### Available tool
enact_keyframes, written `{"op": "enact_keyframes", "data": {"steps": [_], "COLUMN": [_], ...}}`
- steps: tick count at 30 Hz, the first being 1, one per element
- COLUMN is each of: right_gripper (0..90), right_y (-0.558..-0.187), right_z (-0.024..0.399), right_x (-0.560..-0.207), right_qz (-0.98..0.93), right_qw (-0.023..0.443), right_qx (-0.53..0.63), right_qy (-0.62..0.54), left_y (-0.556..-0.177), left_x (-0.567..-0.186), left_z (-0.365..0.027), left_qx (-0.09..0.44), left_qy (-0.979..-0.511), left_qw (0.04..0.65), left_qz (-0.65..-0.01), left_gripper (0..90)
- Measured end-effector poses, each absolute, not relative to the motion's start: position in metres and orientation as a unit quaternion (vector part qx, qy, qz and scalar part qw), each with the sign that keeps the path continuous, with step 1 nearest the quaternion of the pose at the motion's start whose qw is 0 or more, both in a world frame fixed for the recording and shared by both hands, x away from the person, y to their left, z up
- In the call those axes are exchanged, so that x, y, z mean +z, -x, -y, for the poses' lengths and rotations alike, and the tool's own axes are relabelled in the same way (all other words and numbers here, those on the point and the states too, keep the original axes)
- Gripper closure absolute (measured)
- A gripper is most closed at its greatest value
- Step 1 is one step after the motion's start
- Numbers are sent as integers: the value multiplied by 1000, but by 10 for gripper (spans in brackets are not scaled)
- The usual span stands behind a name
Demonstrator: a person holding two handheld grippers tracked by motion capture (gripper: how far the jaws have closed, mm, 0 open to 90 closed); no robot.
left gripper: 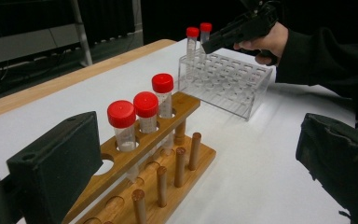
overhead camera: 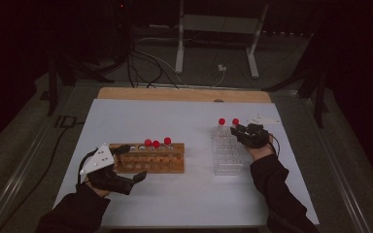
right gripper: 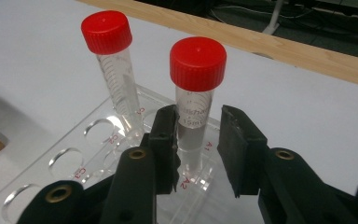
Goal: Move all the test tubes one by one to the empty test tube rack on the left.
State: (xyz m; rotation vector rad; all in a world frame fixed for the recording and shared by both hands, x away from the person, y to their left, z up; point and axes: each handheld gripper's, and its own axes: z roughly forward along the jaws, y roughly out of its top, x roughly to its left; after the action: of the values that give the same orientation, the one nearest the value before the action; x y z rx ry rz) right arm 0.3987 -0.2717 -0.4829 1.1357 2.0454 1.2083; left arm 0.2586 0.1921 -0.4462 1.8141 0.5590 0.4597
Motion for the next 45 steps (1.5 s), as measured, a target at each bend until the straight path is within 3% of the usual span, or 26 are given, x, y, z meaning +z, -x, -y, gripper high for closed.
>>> {"op": "enact_keyframes", "data": {"steps": [2, 6, 34, 45], "right_gripper": [736, 745, 750, 750], "right_y": [-398, -398, -370, -351], "right_z": [270, 268, 276, 267], "right_x": [-483, -482, -416, -393], "right_qz": [-755, -757, -746, -750], "right_qw": [252, 253, 286, 274], "right_qx": [444, 441, 463, 480], "right_qy": [-412, -409, -382, -363], "left_y": [-259, -260, -260, -257], "left_x": [-446, -447, -444, -442], "left_z": [-192, -193, -192, -191], "left_qx": [195, 191, 186, 183], "left_qy": [-770, -770, -776, -775], "left_qw": [559, 559, 552, 557], "left_qz": [-238, -240, -240, -236], "left_gripper": [7, 7, 7, 7]}}
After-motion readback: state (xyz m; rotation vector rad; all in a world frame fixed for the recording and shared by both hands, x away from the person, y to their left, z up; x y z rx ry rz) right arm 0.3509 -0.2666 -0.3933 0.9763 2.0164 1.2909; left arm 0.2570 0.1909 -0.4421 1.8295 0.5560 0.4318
